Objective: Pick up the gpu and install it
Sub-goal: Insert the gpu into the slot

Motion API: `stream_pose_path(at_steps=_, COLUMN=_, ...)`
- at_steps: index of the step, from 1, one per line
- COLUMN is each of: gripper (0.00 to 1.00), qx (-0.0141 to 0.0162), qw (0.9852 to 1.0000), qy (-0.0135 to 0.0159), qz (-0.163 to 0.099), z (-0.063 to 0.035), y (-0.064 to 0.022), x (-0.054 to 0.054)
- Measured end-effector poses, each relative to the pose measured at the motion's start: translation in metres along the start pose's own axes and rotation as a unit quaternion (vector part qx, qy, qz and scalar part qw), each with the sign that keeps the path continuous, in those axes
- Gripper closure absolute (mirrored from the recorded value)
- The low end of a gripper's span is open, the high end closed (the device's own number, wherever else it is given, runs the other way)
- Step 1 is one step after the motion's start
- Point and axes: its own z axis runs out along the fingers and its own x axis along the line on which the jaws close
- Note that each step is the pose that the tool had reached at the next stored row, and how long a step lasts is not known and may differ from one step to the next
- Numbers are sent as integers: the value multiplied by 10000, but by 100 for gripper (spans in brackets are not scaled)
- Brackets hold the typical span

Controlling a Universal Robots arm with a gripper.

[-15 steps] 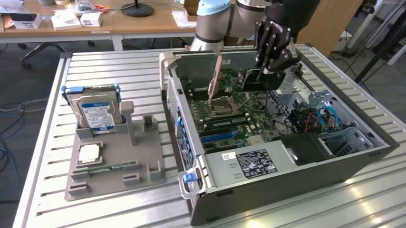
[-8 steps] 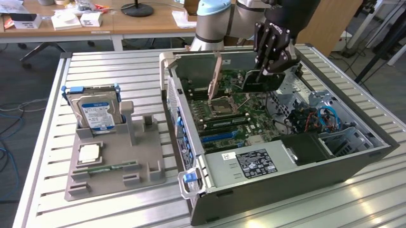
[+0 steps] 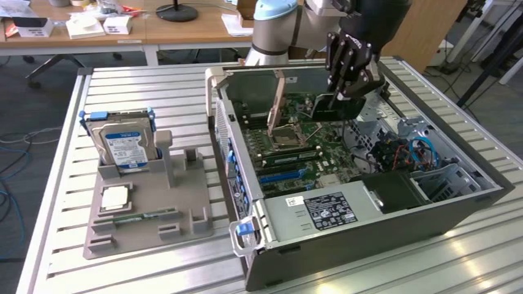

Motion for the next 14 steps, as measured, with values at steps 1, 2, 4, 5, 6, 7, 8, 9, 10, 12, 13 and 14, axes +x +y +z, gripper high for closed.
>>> stream_pose_path(at_steps=1, gripper=73, qx=0, qw=10000, qy=0, qz=0, z=0, y=0, x=0)
stream_pose_path(at_steps=2, gripper=73, qx=0, qw=10000, qy=0, qz=0, z=0, y=0, x=0)
stream_pose_path(at_steps=4, gripper=73, qx=0, qw=10000, qy=-1, qz=0, z=5, y=0, x=0)
stream_pose_path(at_steps=5, gripper=73, qx=3, qw=10000, qy=-3, qz=0, z=13, y=0, x=0)
stream_pose_path(at_steps=6, gripper=73, qx=5, qw=10000, qy=-3, qz=0, z=22, y=-1, x=1)
stream_pose_path(at_steps=7, gripper=73, qx=7, qw=10000, qy=-3, qz=0, z=33, y=-1, x=1)
stream_pose_path(at_steps=8, gripper=73, qx=10, qw=10000, qy=-3, qz=0, z=45, y=-1, x=1)
stream_pose_path(at_steps=9, gripper=73, qx=13, qw=10000, qy=-4, qz=0, z=59, y=-2, x=2)
stream_pose_path(at_steps=10, gripper=73, qx=18, qw=10000, qy=-4, qz=-1, z=73, y=-2, x=2)
stream_pose_path(at_steps=12, gripper=73, qx=49, qw=10000, qy=-10, qz=-10, z=135, y=0, x=4)
stream_pose_path(at_steps=13, gripper=73, qx=56, qw=10000, qy=-12, qz=-13, z=148, y=1, x=5)
stream_pose_path(at_steps=14, gripper=73, qx=64, qw=10000, qy=-13, qz=-17, z=161, y=2, x=5)
